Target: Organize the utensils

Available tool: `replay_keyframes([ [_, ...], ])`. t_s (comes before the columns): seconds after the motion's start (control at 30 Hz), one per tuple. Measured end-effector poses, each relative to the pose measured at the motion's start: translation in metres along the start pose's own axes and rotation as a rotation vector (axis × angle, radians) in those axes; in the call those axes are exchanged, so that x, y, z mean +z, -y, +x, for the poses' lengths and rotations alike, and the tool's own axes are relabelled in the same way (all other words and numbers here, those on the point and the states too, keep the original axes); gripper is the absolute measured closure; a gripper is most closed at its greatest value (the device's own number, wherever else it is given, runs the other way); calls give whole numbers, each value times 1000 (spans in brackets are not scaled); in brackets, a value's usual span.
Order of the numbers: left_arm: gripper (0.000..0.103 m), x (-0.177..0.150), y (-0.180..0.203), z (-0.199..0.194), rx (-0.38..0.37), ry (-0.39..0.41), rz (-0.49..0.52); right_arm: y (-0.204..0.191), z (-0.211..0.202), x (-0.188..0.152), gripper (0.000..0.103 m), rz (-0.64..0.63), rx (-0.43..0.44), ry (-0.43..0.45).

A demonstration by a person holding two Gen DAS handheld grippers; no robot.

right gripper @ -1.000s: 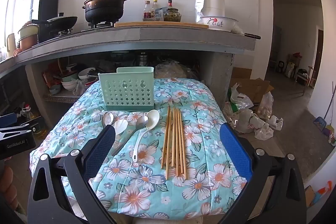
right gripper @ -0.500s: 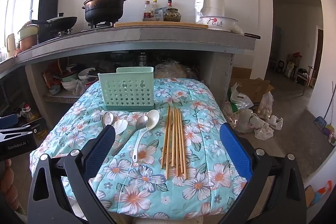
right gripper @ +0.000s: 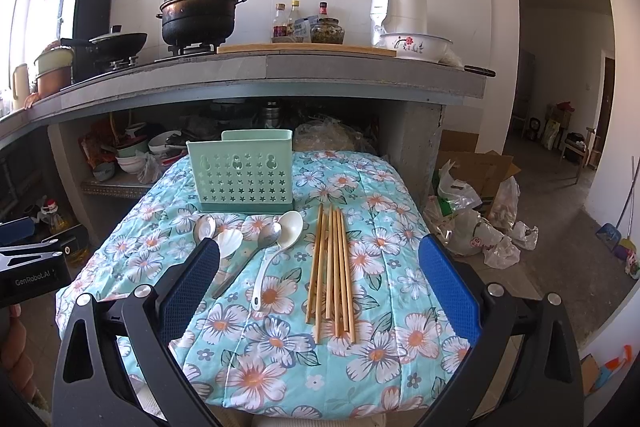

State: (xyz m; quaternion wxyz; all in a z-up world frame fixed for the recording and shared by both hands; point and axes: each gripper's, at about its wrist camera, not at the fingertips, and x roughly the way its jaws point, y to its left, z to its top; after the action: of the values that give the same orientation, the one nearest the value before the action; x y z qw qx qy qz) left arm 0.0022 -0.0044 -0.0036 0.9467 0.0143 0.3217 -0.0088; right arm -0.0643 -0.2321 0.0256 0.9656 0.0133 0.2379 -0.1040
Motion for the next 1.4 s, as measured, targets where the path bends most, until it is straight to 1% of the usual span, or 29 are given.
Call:
replay_keyframes([
  [1.4,8,-1,1,-2,1,0,0,1,0,1,6,2,2,-1],
])
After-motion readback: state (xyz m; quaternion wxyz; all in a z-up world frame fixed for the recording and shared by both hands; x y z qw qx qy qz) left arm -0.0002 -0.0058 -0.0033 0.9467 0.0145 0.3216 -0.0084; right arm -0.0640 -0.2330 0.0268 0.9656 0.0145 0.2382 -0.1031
